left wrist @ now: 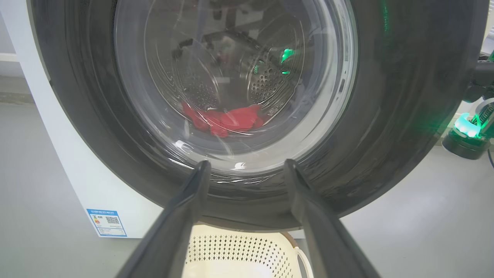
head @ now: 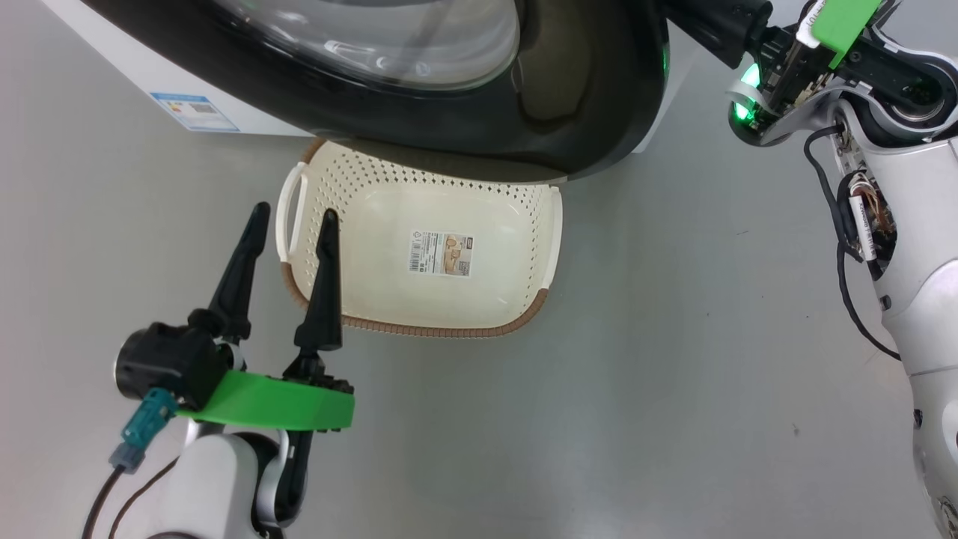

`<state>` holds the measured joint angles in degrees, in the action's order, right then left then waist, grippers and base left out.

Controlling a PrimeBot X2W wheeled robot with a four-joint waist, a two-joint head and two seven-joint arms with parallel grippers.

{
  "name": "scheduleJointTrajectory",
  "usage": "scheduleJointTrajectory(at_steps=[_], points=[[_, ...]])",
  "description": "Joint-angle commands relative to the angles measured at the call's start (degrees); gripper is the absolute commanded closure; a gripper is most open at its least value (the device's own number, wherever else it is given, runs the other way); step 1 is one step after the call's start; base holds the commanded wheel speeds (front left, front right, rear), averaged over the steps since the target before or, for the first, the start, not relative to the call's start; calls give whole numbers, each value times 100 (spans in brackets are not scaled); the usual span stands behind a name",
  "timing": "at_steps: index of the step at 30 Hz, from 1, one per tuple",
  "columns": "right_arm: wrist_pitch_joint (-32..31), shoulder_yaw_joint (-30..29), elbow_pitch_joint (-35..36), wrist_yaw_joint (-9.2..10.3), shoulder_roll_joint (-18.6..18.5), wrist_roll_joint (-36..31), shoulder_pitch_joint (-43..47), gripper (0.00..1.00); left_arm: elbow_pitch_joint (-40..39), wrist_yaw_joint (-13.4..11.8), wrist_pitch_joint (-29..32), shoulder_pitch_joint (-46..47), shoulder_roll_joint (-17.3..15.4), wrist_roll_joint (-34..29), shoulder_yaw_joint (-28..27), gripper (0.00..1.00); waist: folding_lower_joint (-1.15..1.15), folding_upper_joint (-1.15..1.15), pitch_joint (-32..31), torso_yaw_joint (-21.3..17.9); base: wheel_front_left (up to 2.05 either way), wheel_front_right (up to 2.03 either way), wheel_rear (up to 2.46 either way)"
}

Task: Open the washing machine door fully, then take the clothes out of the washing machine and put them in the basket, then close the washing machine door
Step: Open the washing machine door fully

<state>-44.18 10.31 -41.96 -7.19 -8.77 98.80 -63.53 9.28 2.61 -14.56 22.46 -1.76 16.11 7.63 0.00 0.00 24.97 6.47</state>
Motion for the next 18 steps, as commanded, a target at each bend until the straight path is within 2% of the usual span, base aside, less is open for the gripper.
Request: scheduleJointTrajectory(at_steps=[1, 18], points=[[-90, 76, 238, -30, 132, 49, 59, 100, -122, 13, -44, 81, -111, -23, -189, 0, 0, 0, -16, -3, 0, 0, 0], [-351, 204, 901, -30, 226, -101, 1063, 100, 0, -40, -44, -119, -111, 48, -202, 0, 0, 0, -517, 118, 0, 0, 0]])
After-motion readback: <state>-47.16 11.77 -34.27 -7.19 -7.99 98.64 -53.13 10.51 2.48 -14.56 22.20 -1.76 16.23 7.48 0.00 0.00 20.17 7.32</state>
